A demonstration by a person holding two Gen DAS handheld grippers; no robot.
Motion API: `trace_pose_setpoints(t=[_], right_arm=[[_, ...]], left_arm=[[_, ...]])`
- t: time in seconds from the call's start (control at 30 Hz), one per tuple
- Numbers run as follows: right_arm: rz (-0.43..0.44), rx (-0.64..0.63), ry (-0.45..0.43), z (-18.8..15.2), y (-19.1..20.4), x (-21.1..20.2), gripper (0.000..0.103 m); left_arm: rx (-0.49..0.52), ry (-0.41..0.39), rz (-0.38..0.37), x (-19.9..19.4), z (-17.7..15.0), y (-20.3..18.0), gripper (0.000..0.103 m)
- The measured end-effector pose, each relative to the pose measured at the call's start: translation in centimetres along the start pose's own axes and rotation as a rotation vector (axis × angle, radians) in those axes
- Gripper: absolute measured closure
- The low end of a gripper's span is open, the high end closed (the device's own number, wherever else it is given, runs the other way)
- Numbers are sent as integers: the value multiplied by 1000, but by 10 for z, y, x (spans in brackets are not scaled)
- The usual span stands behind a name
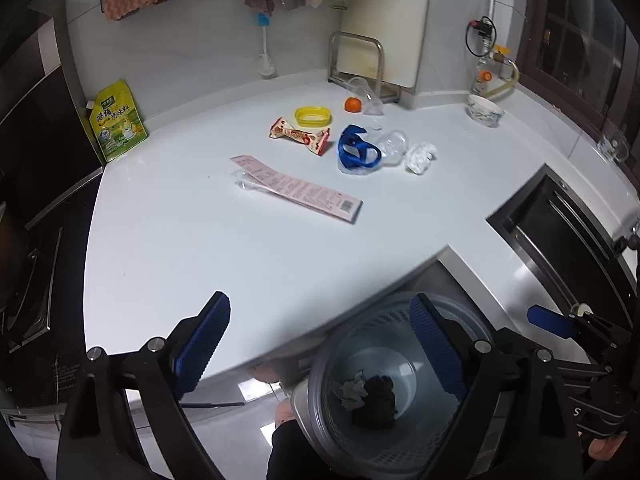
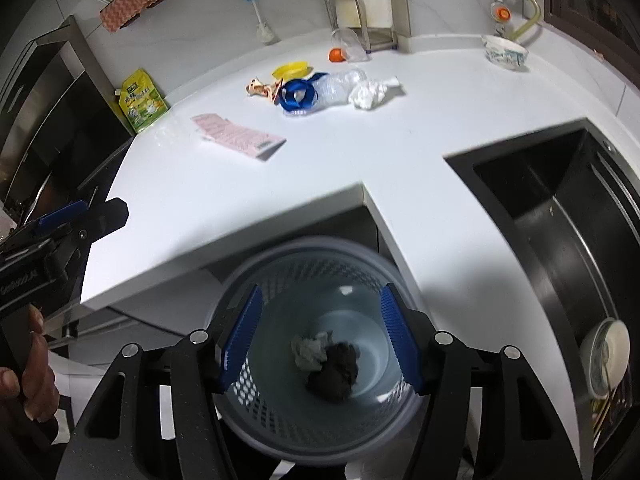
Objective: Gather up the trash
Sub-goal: 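Withdraw both tools from the basket back over the counter, then grasp the pink receipt with the left tool while the right tool approaches the white tissue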
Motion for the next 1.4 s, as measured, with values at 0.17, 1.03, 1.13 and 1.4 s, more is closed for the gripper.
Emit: trace_pose_setpoints(t=[0.17, 1.03, 1.13, 1.4], right_arm=[[-18, 12, -14, 25, 3, 8, 40], [-163, 125, -28, 68, -56, 55, 40], [-158, 133, -28, 69, -55, 58, 40], [-162, 137, -19, 69, -56, 64, 40]], left_arm=[[-45, 32, -11, 28, 19, 17, 13], [-237, 142, 147, 187, 71, 44, 12], [-258, 149, 153, 195, 73, 47, 12], [-266, 160, 174, 208, 77, 44, 8]])
Point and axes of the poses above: each gripper's, at about its wrist camera, not at the fingertips, and x roughly the way its jaws point, y to its left, z to its top, the point moved 8 cm from there along x, roughly the way its jaws point, and after that the axes turned 9 degrees about x, right-handed, at the moved point
